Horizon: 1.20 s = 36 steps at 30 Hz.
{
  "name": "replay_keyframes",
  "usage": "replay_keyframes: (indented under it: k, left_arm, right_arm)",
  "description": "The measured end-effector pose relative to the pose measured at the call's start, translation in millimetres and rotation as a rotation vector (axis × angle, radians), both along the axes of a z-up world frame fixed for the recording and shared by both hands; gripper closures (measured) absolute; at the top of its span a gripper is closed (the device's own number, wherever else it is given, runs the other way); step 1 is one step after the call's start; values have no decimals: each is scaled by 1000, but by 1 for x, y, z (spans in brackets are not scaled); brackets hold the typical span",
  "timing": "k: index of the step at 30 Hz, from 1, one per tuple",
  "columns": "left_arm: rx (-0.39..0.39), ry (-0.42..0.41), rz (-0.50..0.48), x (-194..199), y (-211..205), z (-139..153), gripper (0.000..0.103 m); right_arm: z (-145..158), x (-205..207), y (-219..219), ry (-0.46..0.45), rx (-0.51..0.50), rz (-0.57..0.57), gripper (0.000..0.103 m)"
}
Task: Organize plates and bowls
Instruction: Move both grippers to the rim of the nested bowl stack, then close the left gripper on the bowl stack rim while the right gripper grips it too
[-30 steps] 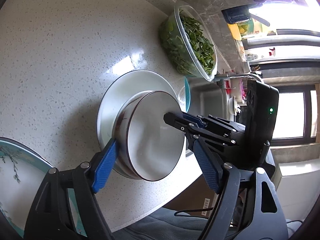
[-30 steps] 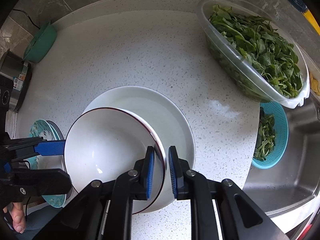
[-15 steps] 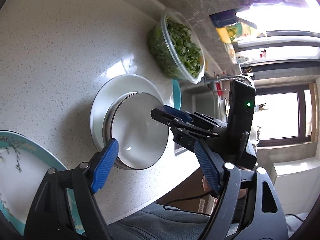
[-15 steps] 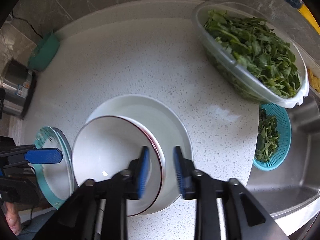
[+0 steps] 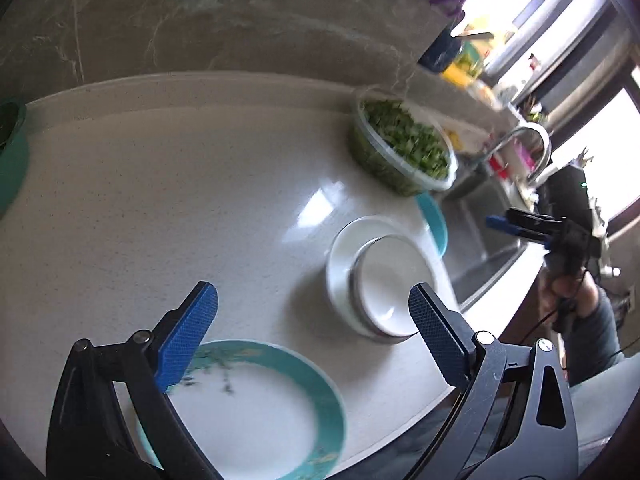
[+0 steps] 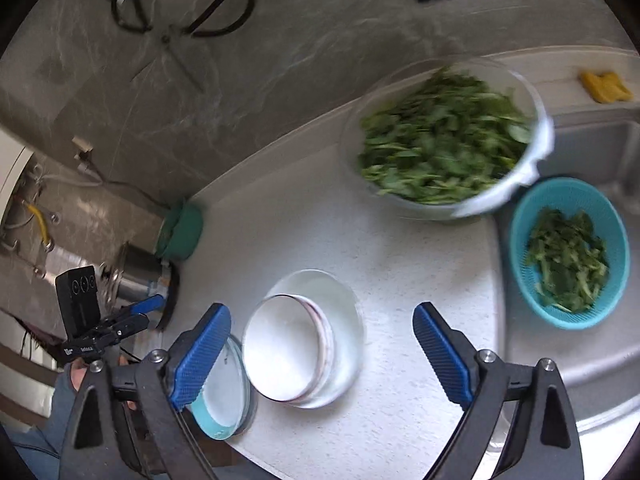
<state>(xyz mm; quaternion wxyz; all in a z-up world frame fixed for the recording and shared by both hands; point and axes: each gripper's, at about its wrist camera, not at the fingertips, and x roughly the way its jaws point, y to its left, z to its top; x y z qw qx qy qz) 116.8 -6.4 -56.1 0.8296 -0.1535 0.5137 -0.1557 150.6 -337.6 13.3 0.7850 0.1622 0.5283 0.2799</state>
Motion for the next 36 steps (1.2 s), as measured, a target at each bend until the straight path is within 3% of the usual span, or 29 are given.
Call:
replay_keyframes:
  k: [3,7,10,17,20,26,36]
  left_arm:
    - [-29,52,-60,19,9,-22,6]
    - [32,117,-177,41,3,-59,8]
    - [68,138,-255,48,-8,-80,8]
    - [26,156,-294,67,-20,-104,8]
    - [31,164,-306,71,-24,-110,8]
    - [50,186,-319,78,-32,-123,13]
    - [64,202,-350,85,-52,-138,13]
  right_arm:
    - [-18,-17,-13,52,-36,-63,15]
    - [-53,-37,-17,142,-44,-160,32]
    - [-77,-50,-8,184,-76,-179,38]
    - [-84,-56,20,201,-70,-159,38]
    - [-85,-51,30,201,-113,-154,38]
    - [-95,-47,24,229,-123,-167,38]
    - [-108,-46,28,247,-147,-163,38]
